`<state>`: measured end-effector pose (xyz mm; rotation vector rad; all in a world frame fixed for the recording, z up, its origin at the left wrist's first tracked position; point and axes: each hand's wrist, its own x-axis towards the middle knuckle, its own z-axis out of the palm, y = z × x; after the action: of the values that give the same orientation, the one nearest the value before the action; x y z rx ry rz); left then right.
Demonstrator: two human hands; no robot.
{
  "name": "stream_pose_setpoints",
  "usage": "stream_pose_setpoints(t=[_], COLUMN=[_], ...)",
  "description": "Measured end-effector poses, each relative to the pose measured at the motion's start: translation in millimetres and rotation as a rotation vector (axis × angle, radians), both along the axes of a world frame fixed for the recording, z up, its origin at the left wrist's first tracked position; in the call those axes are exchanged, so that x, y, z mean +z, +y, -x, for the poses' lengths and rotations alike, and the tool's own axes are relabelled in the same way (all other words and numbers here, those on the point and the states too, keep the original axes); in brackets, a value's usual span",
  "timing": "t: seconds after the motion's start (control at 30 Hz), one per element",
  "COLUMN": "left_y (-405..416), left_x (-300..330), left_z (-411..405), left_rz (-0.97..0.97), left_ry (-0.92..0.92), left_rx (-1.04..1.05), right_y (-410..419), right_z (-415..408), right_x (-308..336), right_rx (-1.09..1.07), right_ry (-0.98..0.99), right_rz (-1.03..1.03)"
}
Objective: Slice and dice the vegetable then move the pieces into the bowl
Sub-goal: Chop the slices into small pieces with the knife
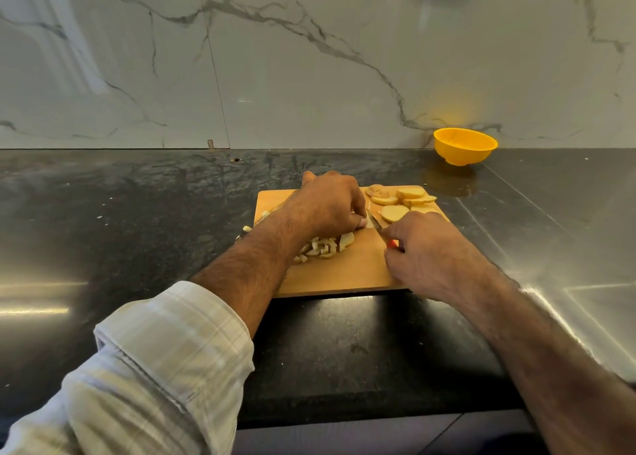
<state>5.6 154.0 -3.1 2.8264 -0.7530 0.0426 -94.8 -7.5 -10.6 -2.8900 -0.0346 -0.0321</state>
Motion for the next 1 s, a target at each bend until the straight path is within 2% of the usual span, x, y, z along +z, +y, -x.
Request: stream_pose_setpoints(t=[0.27,0.47,0.73,1.0], left_y=[2.3,5.6,3.7,14.0], left_x=[0.8,-0.5,-2.6,-0.4], left_z=[-2.9,-3.9,-8.5,-6.0], left_rz=[-0.003,0.005,-0.018,0.021], left_ry=[0.012,0.035,0.005,-0.01], left_rx=[-0.01,-0.001,0.007,0.006], right_y=[15.3,11.6,28.6,20.2], right_z=[-8.2,0.3,-1.9,-14.0], right_x=[6.0,3.9,8.4,6.9], right_rx=[-0.028,-0.014,-0.033,-0.004], right_ry=[0.035,-0.052,0.075,-0.014], right_rz=[-0.034,-0.013,0.051,-0.025])
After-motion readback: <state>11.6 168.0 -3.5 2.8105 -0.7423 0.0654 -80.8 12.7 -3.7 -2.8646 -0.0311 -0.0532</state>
